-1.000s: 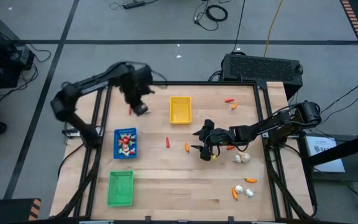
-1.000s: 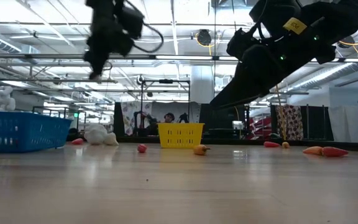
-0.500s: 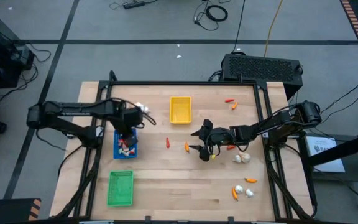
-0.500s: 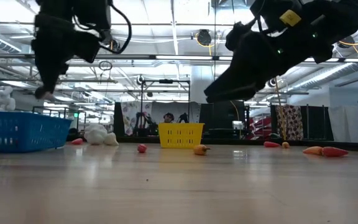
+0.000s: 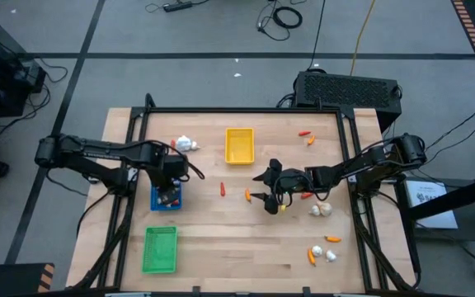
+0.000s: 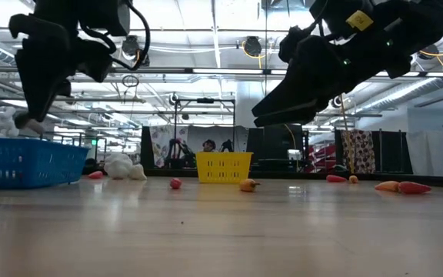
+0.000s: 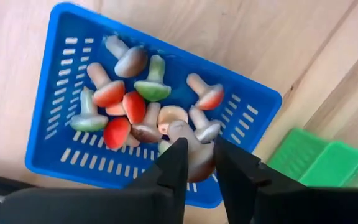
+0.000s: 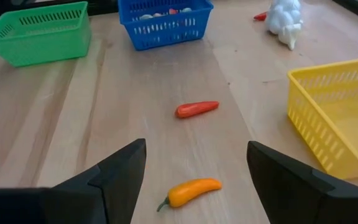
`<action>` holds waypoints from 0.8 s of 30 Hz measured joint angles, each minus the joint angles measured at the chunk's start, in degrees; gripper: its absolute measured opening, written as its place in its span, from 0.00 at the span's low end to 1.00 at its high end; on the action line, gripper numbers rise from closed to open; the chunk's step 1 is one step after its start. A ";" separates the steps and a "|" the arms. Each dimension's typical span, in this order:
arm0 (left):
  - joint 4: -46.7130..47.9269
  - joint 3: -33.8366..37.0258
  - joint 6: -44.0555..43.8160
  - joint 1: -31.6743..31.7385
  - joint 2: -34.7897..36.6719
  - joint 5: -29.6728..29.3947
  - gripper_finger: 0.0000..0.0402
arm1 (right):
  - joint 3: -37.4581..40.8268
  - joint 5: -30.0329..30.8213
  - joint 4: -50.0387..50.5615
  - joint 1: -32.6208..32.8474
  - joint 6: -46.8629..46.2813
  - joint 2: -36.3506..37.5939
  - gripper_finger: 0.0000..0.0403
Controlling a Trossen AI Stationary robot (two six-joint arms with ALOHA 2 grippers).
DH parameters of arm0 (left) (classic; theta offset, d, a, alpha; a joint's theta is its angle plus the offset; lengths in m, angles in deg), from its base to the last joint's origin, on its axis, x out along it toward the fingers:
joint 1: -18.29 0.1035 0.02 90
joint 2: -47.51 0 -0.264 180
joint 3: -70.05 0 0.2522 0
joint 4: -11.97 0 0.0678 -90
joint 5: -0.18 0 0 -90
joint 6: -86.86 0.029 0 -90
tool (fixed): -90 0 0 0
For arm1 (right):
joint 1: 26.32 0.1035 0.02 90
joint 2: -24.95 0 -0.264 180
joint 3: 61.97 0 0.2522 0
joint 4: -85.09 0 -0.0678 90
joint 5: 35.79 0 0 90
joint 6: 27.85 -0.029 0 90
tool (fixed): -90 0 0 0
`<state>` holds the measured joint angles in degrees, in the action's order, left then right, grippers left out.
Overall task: Sort produce into baskets
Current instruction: Put the brown mushroom into the blue bin, then put the yellow chili pepper into the yellow bin
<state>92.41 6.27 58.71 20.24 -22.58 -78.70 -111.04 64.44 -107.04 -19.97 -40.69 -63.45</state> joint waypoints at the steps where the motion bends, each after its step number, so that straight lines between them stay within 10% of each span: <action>1: 0.04 0.00 -1.16 -0.17 0.00 -0.03 0.22 | 0.00 0.08 0.41 0.02 0.01 0.00 0.67; 16: -9.12 0.00 -3.18 -1.22 0.00 -2.14 0.49 | 0.02 0.17 3.43 1.08 0.68 0.00 0.67; 24: -36.65 -0.07 -2.62 -8.30 0.00 -20.48 0.49 | 0.02 0.23 5.53 1.63 1.70 0.00 0.67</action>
<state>55.76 6.20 56.10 11.93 -22.58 -99.18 -111.01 64.67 -101.51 -18.34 -38.99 -63.45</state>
